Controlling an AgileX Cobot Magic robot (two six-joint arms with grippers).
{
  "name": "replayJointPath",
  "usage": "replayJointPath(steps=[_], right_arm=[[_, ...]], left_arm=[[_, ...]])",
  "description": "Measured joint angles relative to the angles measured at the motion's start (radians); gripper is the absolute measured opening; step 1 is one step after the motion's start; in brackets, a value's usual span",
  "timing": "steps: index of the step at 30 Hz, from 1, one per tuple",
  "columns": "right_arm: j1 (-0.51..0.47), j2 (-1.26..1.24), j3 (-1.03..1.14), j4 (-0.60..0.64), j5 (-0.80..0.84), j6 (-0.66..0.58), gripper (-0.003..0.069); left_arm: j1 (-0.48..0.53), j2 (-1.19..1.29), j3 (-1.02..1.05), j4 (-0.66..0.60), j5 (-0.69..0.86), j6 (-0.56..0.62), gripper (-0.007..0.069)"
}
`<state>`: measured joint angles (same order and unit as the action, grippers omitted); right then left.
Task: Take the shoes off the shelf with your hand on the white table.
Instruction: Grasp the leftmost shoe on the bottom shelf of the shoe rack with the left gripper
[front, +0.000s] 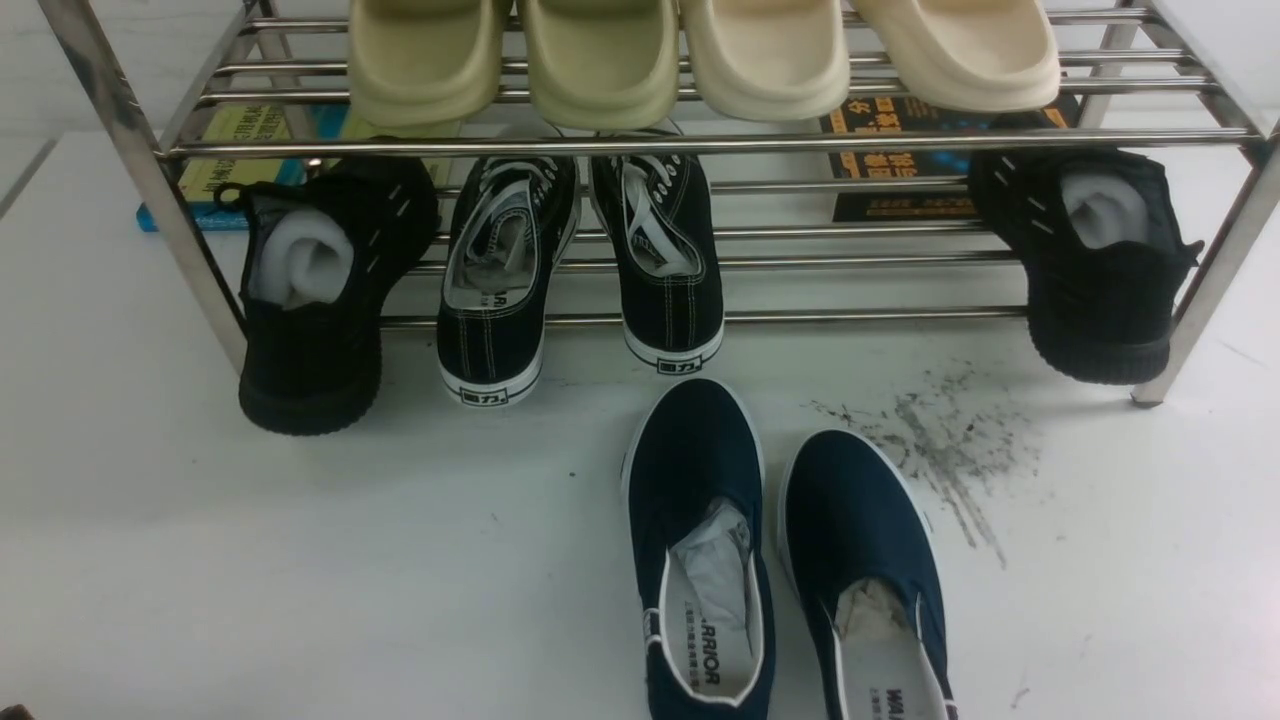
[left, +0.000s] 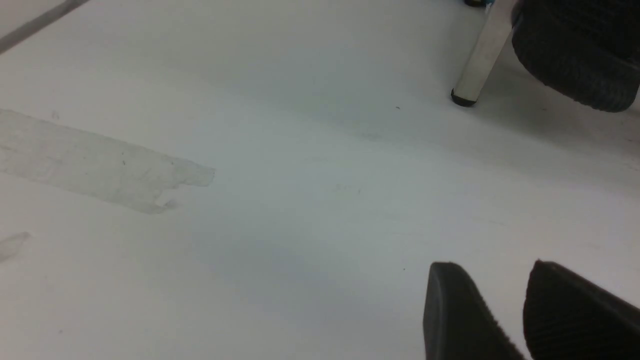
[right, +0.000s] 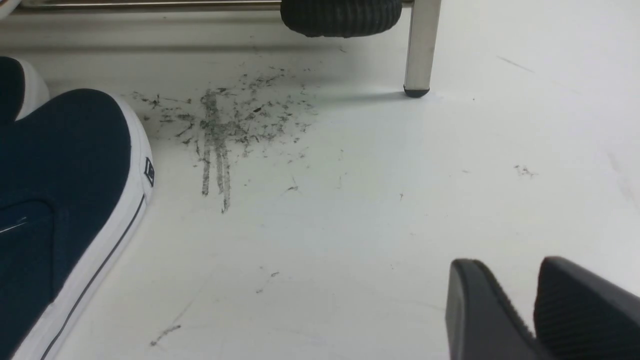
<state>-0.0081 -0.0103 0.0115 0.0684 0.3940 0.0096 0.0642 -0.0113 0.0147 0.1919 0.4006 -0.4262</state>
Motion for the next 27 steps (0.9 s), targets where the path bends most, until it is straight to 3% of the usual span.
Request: replayJointPath(steps=[5, 6, 7, 8, 10, 21, 27], right_arm=[[0.0, 0.0, 0.0, 0.0, 0.0, 0.0, 0.0211], [0.0, 0.0, 0.0, 0.0, 0.0, 0.0, 0.0213], [0.0, 0.0, 0.0, 0.0, 0.0, 0.0, 0.0213], [0.0, 0.0, 0.0, 0.0, 0.0, 0.0, 0.0217], [0.0, 0.0, 0.0, 0.0, 0.0, 0.0, 0.0218], [0.0, 0.0, 0.0, 0.0, 0.0, 0.0, 0.023], [0.0, 0.0, 0.0, 0.0, 0.0, 0.0, 0.0237]], left_arm=[[0.0, 0.0, 0.0, -0.154, -0.002, -0.102, 0.0242], [0.0, 0.0, 0.0, -0.254, -0.003, -0.183, 0.0242], [0.0, 0.0, 0.0, -0.267, -0.003, -0.192, 0.0242], [0.0, 0.0, 0.0, -0.435, 0.002, -0.317, 0.0242], [0.0, 0.0, 0.0, -0.513, 0.006, -0.377, 0.0242], [0.0, 0.0, 0.005, -0.549, -0.012, -0.419, 0.0241], [0.0, 0.025, -0.157, -0.532, 0.055, -0.241, 0.012]])
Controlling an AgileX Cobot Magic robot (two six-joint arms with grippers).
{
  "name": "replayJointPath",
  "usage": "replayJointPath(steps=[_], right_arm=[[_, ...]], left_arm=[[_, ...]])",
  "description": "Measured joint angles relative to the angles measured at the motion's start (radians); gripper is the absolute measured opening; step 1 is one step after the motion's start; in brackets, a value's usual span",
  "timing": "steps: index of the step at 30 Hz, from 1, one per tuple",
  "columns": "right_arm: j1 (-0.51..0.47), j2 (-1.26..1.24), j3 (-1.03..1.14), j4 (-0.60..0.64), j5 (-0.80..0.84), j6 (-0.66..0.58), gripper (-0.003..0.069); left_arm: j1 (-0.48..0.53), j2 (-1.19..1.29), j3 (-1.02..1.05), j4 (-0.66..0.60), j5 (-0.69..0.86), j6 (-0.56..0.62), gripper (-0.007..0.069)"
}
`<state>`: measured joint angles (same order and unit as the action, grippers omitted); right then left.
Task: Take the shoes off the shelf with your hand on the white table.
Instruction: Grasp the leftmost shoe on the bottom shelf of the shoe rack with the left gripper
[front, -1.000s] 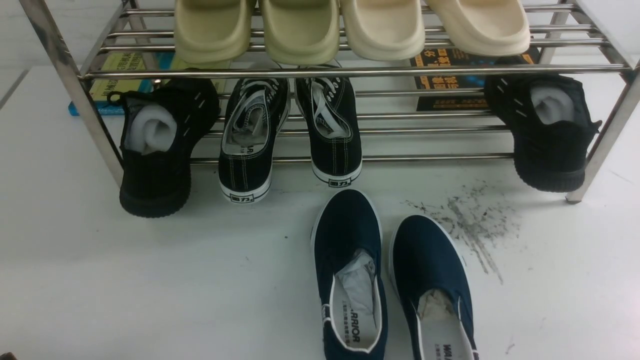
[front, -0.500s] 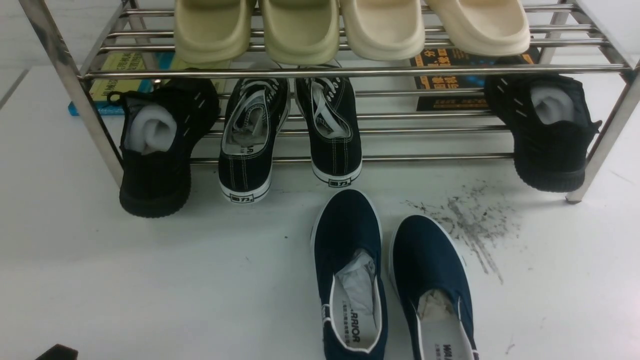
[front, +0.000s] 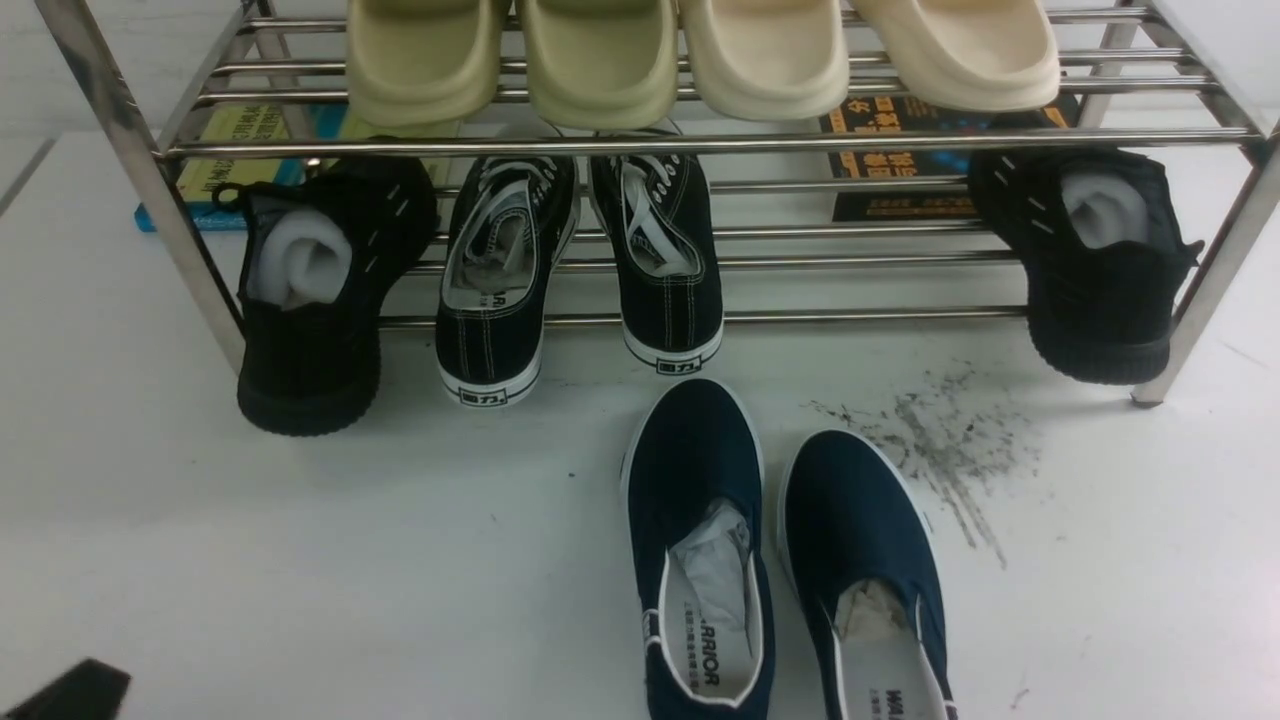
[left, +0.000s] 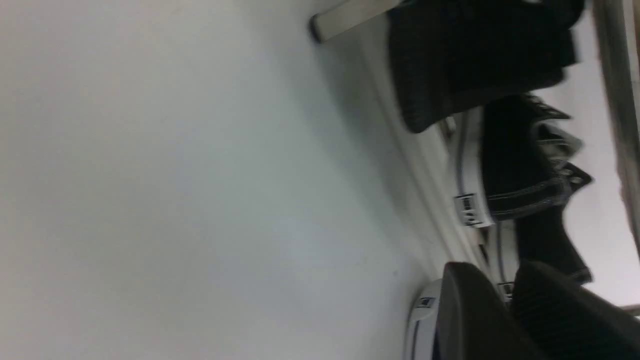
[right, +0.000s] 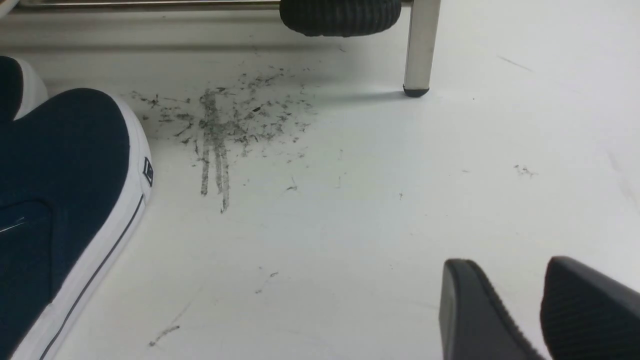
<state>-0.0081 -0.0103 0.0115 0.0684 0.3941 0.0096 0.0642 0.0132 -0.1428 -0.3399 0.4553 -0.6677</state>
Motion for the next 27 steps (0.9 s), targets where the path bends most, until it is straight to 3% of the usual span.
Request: replayJointPath(steps=[2, 5, 10, 17, 19, 22, 27], right_arm=[[0.0, 0.0, 0.0, 0.0, 0.0, 0.0, 0.0237], [0.0, 0.0, 0.0, 0.0, 0.0, 0.0, 0.0237], [0.0, 0.0, 0.0, 0.0, 0.0, 0.0, 0.0237], [0.0, 0.0, 0.0, 0.0, 0.0, 0.0, 0.0237], [0.0, 0.0, 0.0, 0.0, 0.0, 0.0, 0.0237], [0.0, 0.0, 0.0, 0.0, 0.0, 0.0, 0.0237], [0.0, 0.0, 0.0, 0.0, 0.0, -0.001, 0.0237]], left_arm=[[0.0, 0.064, -0.096, 0.026, 0.047, 0.076, 0.0049], [0.0, 0.213, -0.254, 0.066, 0.179, 0.163, 0.0002], [0.0, 0.588, -0.501, 0.11, 0.451, 0.347, 0.0001], [-0.018, 0.993, -0.806, 0.037, 0.616, 0.565, 0.0017], [-0.047, 1.036, -0.848, 0.01, 0.62, 0.582, 0.0027], [-0.167, 1.109, -0.945, 0.019, 0.598, 0.558, 0.0055], [-0.382, 1.229, -1.043, 0.23, 0.505, 0.372, 0.0141]])
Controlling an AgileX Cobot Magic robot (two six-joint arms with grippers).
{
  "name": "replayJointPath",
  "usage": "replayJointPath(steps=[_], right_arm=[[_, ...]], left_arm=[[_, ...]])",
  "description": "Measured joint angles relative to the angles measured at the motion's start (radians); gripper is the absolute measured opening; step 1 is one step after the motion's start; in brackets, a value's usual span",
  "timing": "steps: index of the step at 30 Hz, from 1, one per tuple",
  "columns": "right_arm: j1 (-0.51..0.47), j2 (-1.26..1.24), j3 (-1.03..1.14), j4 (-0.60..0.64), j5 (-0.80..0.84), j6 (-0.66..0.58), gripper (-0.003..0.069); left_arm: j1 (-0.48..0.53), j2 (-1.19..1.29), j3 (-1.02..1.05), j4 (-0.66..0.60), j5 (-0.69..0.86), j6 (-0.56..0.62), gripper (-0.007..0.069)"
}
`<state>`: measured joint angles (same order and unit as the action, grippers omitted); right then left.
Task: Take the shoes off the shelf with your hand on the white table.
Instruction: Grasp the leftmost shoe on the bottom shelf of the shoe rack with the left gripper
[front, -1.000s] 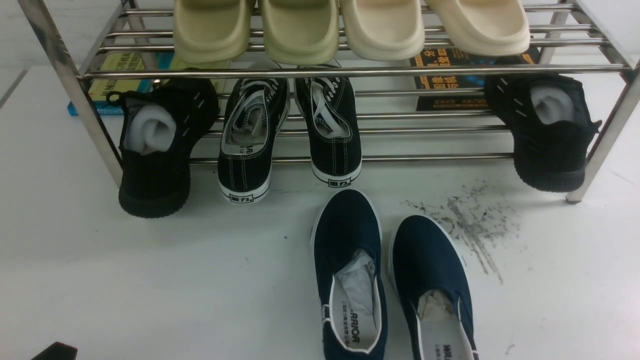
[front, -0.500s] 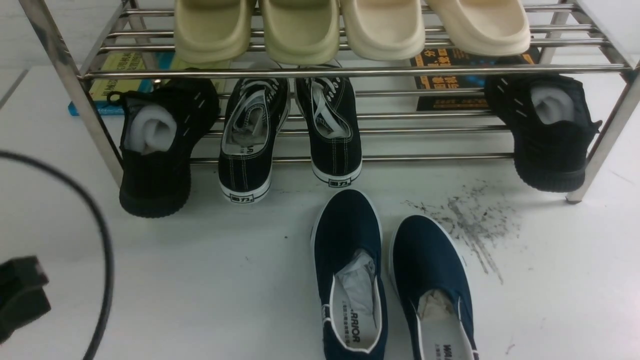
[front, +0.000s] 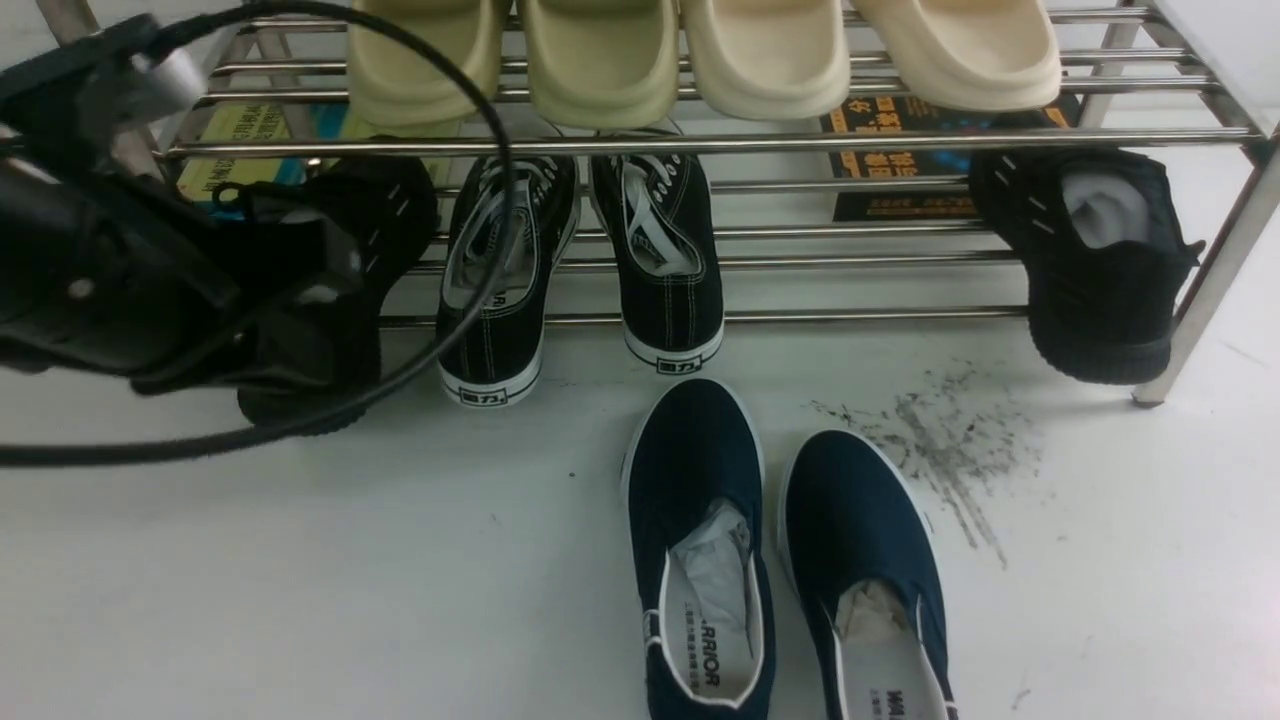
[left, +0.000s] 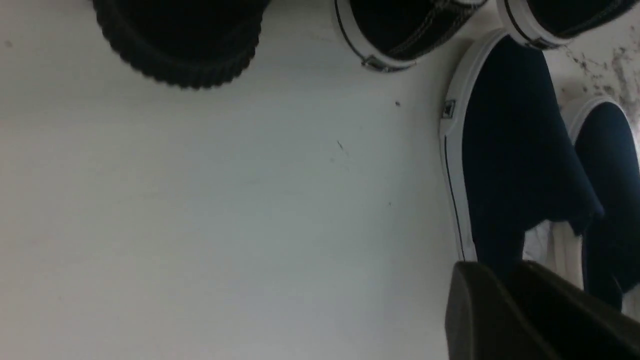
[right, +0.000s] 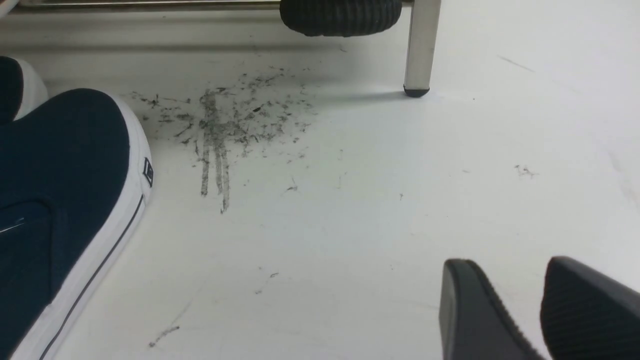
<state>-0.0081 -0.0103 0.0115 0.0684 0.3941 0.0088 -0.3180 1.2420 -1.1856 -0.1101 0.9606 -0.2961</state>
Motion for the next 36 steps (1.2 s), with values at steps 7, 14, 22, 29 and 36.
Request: replayJointPath(steps=[7, 14, 22, 29, 36], right_arm=[[0.0, 0.0, 0.0, 0.0, 0.0, 0.0, 0.0237], [0.0, 0.0, 0.0, 0.0, 0.0, 0.0, 0.0237], [0.0, 0.0, 0.0, 0.0, 0.0, 0.0, 0.0237], [0.0, 0.0, 0.0, 0.0, 0.0, 0.0, 0.0237], [0.0, 0.0, 0.0, 0.0, 0.0, 0.0, 0.0237]], left_arm=[[-0.148, 0.185, -0.124, 0.298, -0.065, -0.248, 0.0319], [-0.161, 0.35, -0.206, 0.459, -0.109, -0.396, 0.0408], [-0.161, 0.454, -0.208, 0.586, -0.204, -0.481, 0.0409], [-0.161, 0.513, -0.208, 0.678, -0.26, -0.56, 0.0409], [-0.161, 0.565, -0.208, 0.689, -0.301, -0.564, 0.0409]])
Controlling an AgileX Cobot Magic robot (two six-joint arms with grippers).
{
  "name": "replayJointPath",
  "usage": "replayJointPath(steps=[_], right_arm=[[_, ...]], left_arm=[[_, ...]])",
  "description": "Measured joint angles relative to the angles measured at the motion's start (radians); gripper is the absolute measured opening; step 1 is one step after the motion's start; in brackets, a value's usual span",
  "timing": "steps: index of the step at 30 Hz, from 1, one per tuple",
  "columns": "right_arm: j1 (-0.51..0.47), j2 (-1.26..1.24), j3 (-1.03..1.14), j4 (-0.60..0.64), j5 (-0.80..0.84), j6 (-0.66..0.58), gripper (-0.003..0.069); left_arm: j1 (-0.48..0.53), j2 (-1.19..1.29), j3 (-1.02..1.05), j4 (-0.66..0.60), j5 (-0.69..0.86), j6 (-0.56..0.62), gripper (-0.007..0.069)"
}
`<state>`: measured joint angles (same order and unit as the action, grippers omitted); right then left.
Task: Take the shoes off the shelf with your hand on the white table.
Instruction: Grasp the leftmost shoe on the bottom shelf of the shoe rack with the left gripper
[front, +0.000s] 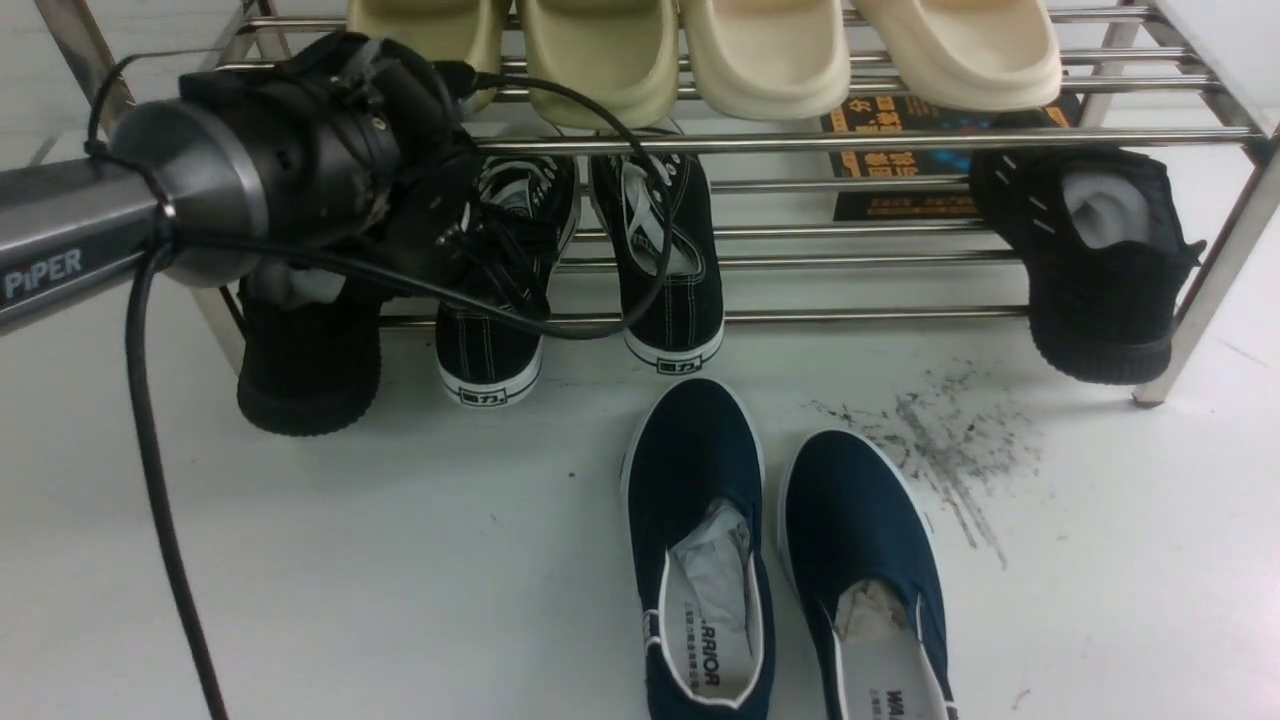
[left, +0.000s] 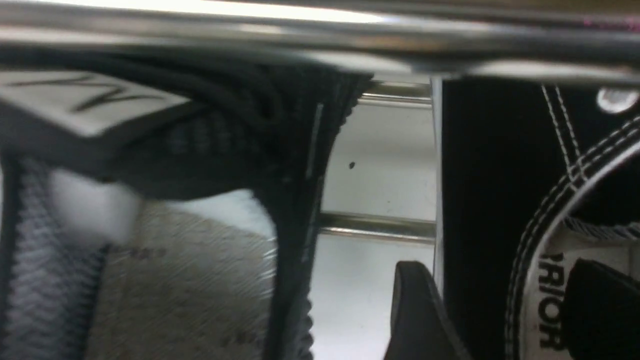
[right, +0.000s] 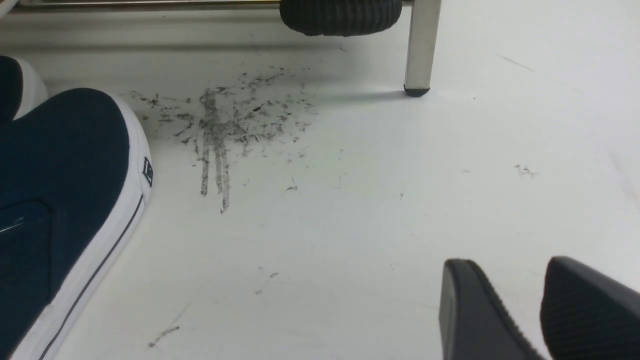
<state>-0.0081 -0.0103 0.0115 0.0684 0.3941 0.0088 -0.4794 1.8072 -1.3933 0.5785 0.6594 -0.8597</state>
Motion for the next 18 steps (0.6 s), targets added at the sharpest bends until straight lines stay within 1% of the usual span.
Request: replayJointPath(steps=[4, 6, 7, 8, 9, 11, 12, 14, 15, 18], right_arm=[[0.0, 0.0, 0.0, 0.0, 0.0, 0.0, 0.0237], [0.0, 0.0, 0.0, 0.0, 0.0, 0.0, 0.0237], [0.0, 0.0, 0.0, 0.0, 0.0, 0.0, 0.0237], [0.0, 0.0, 0.0, 0.0, 0.0, 0.0, 0.0237], [0.0, 0.0, 0.0, 0.0, 0.0, 0.0, 0.0237], [0.0, 0.0, 0.0, 0.0, 0.0, 0.0, 0.0237], [0.0, 0.0, 0.0, 0.0, 0.0, 0.0, 0.0237], [0.0, 0.0, 0.0, 0.0, 0.0, 0.0, 0.0237], [0.0, 0.0, 0.0, 0.0, 0.0, 0.0, 0.0237], [0.0, 0.0, 0.0, 0.0, 0.0, 0.0, 0.0237]], left_arm=[[0.0, 0.02, 0.0, 0.001, -0.02, 0.0, 0.0403], [0.0, 0.027, 0.0, 0.002, -0.029, -0.001, 0.0368], [0.0, 0.027, 0.0, 0.002, -0.031, -0.001, 0.0363], [0.0, 0.031, 0.0, 0.003, -0.036, -0.003, 0.0307], [0.0, 0.034, 0.0, 0.003, -0.037, -0.004, 0.0269], [0.0, 0.034, 0.0, 0.003, -0.035, -0.004, 0.0172], [0.0, 0.034, 0.0, 0.003, -0.028, -0.006, 0.0114], [0.001, 0.03, 0.0, -0.009, -0.015, -0.018, 0.0041], [0.001, 0.021, 0.0, -0.027, -0.005, -0.021, 0.0017], [0.001, -0.026, 0.0, -0.111, 0.053, -0.016, 0.0008]])
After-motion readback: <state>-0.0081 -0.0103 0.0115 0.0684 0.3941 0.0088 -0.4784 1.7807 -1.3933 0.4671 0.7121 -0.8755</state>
